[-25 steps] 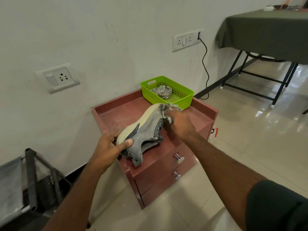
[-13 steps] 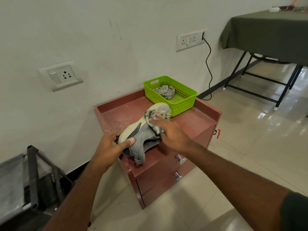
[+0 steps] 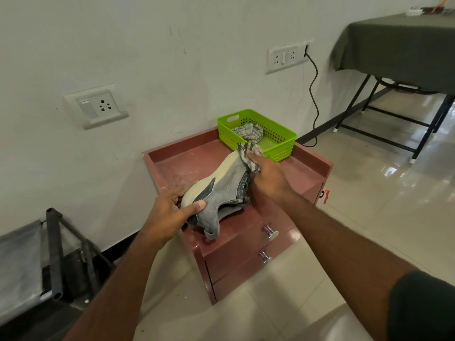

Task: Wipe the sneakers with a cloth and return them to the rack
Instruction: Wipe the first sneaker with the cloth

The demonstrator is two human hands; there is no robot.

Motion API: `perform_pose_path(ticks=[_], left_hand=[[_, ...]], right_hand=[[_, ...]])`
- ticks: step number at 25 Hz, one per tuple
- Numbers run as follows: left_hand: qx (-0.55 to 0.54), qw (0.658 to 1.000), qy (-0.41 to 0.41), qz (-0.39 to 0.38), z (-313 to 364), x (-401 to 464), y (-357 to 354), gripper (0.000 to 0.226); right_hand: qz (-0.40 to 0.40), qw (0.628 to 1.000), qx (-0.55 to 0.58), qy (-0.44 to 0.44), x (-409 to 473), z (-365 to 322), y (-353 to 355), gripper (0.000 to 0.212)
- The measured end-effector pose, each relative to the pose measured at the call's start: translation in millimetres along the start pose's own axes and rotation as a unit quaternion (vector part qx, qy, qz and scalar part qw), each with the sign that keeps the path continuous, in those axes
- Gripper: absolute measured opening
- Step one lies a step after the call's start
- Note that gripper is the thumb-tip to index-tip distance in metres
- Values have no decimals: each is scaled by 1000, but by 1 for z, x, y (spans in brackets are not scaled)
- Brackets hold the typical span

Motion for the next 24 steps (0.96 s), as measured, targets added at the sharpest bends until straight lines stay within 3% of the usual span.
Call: perform_pose_path(ticks=[3, 7, 9, 12, 14, 18, 24], left_hand=[[-3, 1000, -4, 2, 1, -1, -1, 38], [-16, 1000, 5, 9, 0, -1, 2, 36], [-16, 1000, -1, 2, 3, -1, 0, 35], [-18, 1000, -8, -6, 5, 0, -1, 34], [-19, 1000, -13, -12, 4, 1, -1, 32], [-25, 999, -13, -14, 5, -1, -1, 29], [-3, 1000, -12, 11, 1, -1, 1, 38]], right_hand=[[-10, 1000, 3, 13, -4, -14, 0, 64], [-134, 971, 22, 196, -42, -70, -9, 71], [-175, 953, 31, 245, -59, -76, -14, 76], [-185, 940, -16, 288, -50, -63, -21, 65], [-157, 956, -74, 236, -31, -43, -19, 62], [-99, 990, -72, 64, -12, -33, -11, 73], [-181, 968, -41, 168, -38, -61, -11, 55]])
Point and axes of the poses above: each hand's wrist, its own x-axis towards the middle knuckle, its own y-axis out of the back of the hand, z = x × y, the point moved 7 cm from there along x, towards the middle knuckle, and after that the axes turned 15 degrees about y, right-handed, at the moved point
